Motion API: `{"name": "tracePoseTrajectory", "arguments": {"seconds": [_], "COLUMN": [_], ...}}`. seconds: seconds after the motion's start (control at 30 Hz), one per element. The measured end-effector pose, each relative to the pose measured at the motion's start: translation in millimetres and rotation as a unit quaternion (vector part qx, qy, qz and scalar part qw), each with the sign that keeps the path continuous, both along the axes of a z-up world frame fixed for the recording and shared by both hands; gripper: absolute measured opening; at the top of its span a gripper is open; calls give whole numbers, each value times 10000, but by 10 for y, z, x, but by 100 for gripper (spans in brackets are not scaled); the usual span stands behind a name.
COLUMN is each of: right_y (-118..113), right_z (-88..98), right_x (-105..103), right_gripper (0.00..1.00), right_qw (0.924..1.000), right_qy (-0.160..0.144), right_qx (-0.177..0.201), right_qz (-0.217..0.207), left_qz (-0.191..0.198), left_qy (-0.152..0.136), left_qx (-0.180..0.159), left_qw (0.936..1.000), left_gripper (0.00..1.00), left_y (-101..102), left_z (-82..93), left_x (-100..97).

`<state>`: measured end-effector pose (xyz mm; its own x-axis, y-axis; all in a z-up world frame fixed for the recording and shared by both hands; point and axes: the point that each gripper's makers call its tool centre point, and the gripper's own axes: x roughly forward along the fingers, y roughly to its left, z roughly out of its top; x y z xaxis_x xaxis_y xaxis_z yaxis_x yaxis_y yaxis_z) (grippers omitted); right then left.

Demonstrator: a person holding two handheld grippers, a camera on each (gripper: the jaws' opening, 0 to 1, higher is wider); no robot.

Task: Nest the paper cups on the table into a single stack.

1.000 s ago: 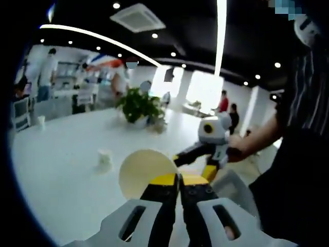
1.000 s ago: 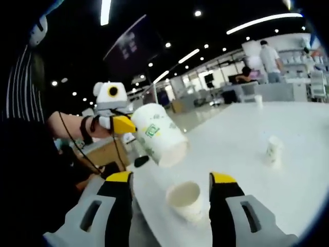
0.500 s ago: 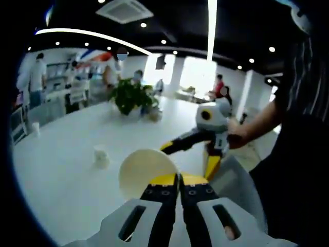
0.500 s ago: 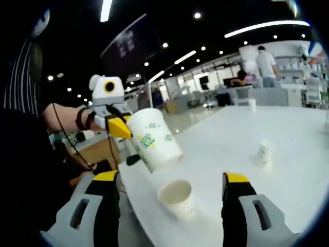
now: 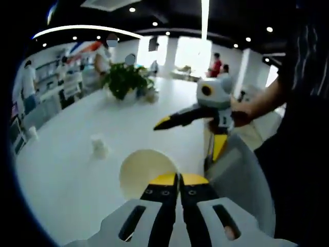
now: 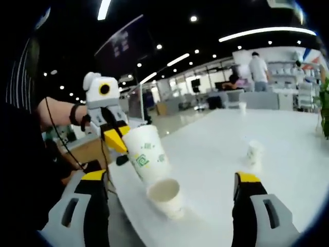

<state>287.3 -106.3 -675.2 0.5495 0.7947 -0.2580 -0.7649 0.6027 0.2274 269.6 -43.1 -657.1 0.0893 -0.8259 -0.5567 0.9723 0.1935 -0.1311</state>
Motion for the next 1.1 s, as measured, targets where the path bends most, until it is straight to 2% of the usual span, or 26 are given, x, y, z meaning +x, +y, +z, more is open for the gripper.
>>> {"name": "tracePoseTrajectory", "arguments": {"seconds": [0.33, 0.5, 0.67, 0.9, 1.0, 1.1], "right_y": [12, 15, 5, 31, 23, 26], "right_z": [5, 39, 44, 31, 17, 19], "right_x": [-2, -47, -90, -153, -162, -168], "right_gripper": [96, 94, 94, 93, 93, 93], "right_qw": [9999, 9998, 9997, 9997, 9997, 9996], "right_qy": [58, 54, 48, 66, 86, 115], "right_qx": [93, 169, 218, 222, 207, 235], "right_qz": [-38, -37, -88, -54, -69, -74], "left_qz": [-216, -249, -367, -505, -546, -641], "left_qy": [-76, -104, -287, -388, -341, -391], "left_qx": [681, 798, 1140, 1545, 1563, 1713], "left_qw": [9974, 9964, 9924, 9859, 9856, 9824], "left_gripper": [0, 0, 0, 0, 0, 0], "left_y": [-28, -32, 2, 28, -7, -11], "left_z": [-237, -286, -387, -507, -516, -552], "left_x": [6, -43, -84, -131, -155, -153]}}
